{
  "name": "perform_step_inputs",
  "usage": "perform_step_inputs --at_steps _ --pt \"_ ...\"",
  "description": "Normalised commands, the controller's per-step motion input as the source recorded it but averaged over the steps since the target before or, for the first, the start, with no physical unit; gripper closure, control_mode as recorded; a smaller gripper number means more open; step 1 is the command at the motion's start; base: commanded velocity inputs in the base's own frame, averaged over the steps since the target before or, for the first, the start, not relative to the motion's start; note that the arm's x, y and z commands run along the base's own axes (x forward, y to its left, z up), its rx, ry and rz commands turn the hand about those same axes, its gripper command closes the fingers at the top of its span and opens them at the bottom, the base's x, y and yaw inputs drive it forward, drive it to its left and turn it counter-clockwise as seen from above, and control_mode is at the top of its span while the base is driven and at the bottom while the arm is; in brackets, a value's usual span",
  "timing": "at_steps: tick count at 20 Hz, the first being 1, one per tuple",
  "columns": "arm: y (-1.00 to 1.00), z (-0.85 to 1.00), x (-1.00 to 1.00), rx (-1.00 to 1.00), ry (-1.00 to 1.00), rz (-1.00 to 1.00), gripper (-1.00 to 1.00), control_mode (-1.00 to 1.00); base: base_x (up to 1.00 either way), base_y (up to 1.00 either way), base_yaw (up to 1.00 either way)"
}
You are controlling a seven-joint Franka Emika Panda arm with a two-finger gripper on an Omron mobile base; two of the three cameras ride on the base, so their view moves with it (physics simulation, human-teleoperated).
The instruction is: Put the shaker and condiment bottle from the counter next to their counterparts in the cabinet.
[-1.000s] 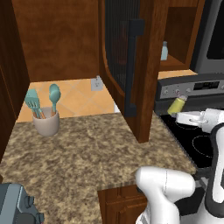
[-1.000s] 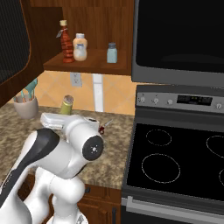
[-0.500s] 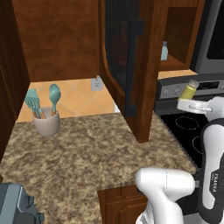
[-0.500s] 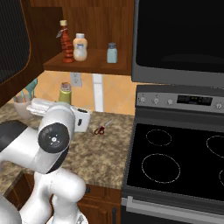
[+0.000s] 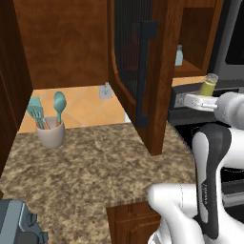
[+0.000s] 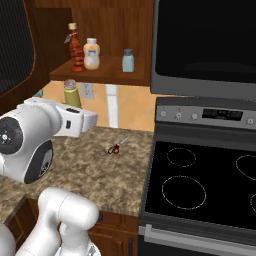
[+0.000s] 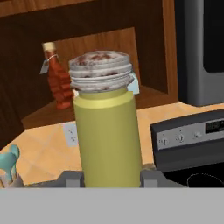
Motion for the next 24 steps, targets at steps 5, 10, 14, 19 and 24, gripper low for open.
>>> perform_step_inputs --at_steps 5,10,14,19,24 --pt "-0.12 0.52 0.00 -0.03 0.14 -0.23 1.00 -1.00 0.00 0.00 0.00" --pt "-0.18 0.50 0.05 0.00 0.27 -0.19 1.00 -1.00 0.00 0.00 0.00" --pt "-0.01 -0.16 0.34 -0.07 0.29 -0.01 1.00 -1.00 0.00 0.00 0.00" --pt "-0.02 -0.10 0.06 -0.11 -0.03 0.00 1.00 -1.00 0.00 0.00 0.00" --pt "0.01 -0.15 0.13 -0.12 -0.02 0.00 1.00 -1.00 0.00 0.00 0.00"
